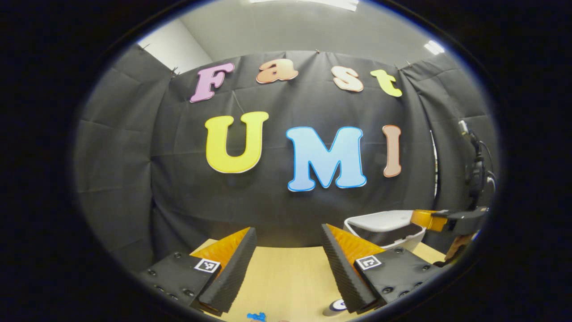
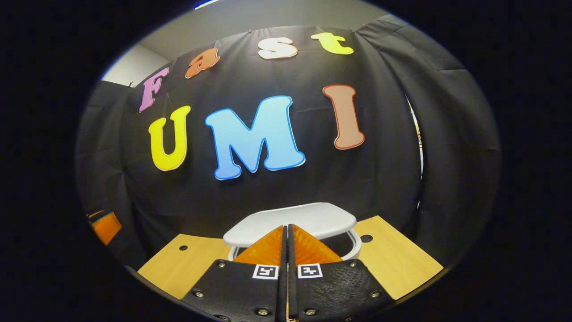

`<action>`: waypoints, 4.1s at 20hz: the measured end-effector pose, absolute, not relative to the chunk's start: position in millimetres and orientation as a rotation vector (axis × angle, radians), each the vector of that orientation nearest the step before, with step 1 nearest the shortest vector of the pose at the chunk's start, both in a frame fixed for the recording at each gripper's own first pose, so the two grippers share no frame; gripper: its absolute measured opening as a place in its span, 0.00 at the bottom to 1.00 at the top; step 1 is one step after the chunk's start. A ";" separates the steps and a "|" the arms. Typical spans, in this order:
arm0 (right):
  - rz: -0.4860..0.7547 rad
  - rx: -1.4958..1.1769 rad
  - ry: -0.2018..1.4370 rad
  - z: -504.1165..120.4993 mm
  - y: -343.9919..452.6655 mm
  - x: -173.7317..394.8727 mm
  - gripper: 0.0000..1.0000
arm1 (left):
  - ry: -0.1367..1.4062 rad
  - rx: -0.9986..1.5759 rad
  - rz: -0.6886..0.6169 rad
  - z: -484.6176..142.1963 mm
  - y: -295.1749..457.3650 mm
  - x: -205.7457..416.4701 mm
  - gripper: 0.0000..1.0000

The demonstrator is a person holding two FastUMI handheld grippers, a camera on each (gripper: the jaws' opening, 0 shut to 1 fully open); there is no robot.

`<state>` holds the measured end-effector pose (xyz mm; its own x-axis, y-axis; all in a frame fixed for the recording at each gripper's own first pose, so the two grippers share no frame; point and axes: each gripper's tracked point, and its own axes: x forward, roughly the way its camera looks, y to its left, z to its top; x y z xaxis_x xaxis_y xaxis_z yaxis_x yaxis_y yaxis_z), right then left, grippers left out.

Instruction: Press the lid of the desktop garbage bin to open it, pick up the crumpled paper on the desktop and throw it into the bin, then pick up the pop can on the desktop and drop it into the bin, and finally close the garbage bin lid.

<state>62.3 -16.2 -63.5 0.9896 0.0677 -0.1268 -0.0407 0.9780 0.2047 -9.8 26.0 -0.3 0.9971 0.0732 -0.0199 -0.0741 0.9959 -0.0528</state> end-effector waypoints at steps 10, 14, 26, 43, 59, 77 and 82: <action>0.079 0.171 0.079 -31.8 -7.1 41.1 0.01 | 0.032 -0.060 0.067 -9.4 28.3 -11.6 0.97; 0.093 0.142 0.038 -14.9 4.5 33.3 0.01 | 0.032 -0.052 0.054 -11.3 30.6 -13.2 0.94; 0.117 0.101 -0.004 7.5 20.3 8.0 0.90 | 0.107 -0.072 0.037 -81.4 57.1 -28.8 0.97; 0.068 -0.005 0.064 -2.4 13.4 12.6 0.91 | 0.444 -0.053 0.078 -295.7 100.2 -49.3 0.98; 0.035 -0.051 0.120 -16.7 9.7 27.8 0.95 | 0.667 -0.168 0.059 -398.8 121.5 -48.7 0.95; -0.016 -0.013 0.177 -35.0 -10.9 28.1 0.95 | 0.759 -0.122 0.077 -442.4 130.0 -48.3 0.84; -0.015 -0.015 0.183 -36.6 -12.0 28.4 0.95 | 0.760 -0.112 0.094 -441.1 132.5 -45.2 0.53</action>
